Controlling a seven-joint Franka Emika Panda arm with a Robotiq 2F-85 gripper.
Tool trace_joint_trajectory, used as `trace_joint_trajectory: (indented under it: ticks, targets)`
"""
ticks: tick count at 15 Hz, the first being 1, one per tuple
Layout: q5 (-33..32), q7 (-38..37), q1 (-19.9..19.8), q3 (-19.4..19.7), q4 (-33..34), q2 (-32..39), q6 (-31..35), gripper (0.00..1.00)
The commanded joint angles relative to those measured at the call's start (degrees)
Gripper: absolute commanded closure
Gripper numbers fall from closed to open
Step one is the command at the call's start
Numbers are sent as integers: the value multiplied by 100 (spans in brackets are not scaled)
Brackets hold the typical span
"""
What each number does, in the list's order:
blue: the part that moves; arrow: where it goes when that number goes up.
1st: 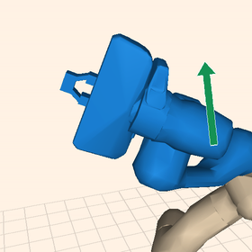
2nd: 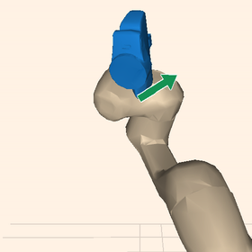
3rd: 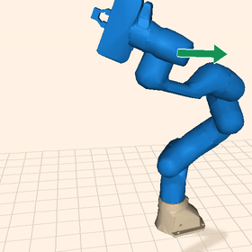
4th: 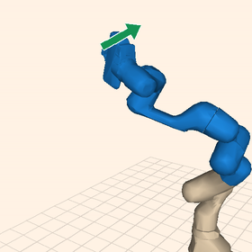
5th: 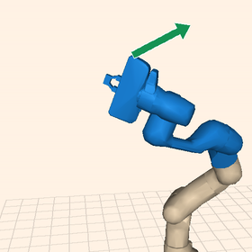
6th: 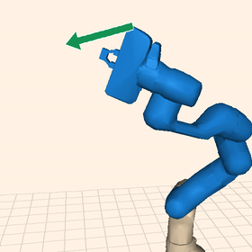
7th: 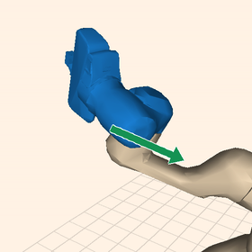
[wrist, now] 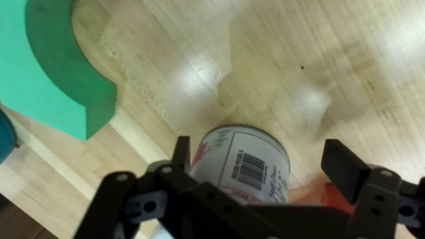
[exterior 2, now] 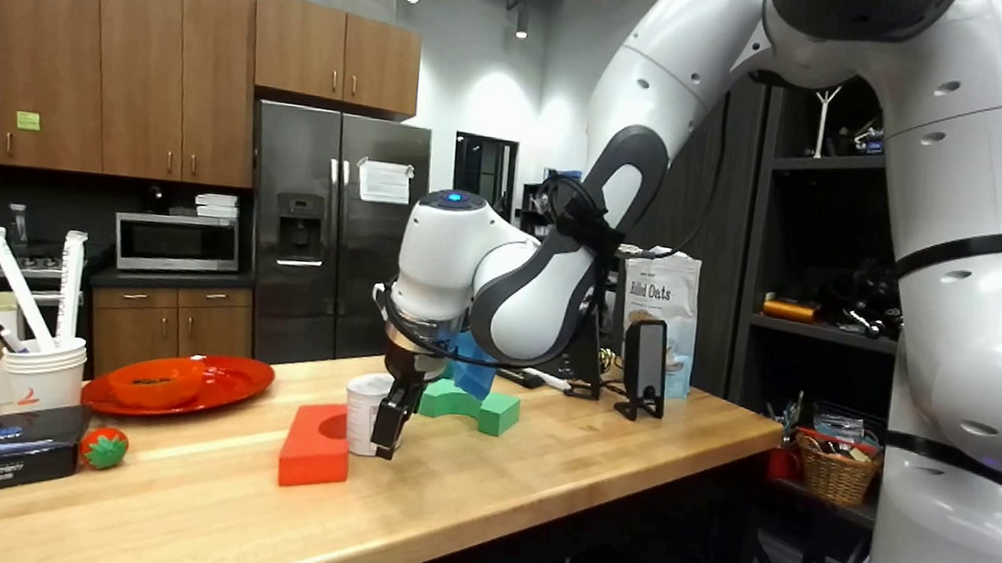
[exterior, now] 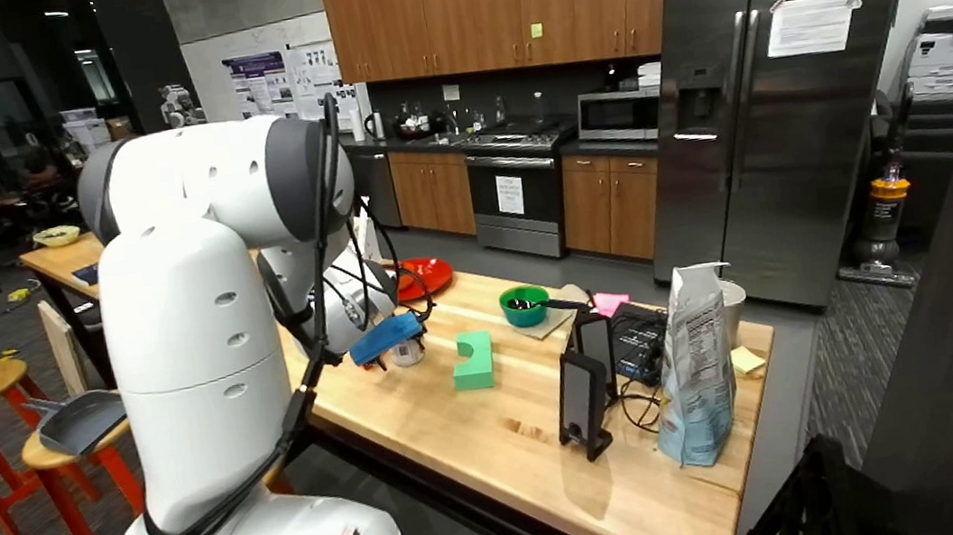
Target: Push the tin to the left
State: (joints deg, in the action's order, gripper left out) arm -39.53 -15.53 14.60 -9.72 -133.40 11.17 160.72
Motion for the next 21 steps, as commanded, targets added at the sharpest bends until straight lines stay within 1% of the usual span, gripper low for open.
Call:
trace_joint_trajectory:
  ticks: [1,6,12,17,19,21]
  targets:
    - [-200,-189,101,43,300,257,189,0]
    - [-52,-91,147,-19,399,422,525,0]
    - [-193,-190,311,4,303,409,1100,0]
    - [-414,-366,560,160,150,346,1776,0]
    - [-501,-442,682,260,88,315,1921,0]
    - [-617,-516,849,413,29,262,1925,0]
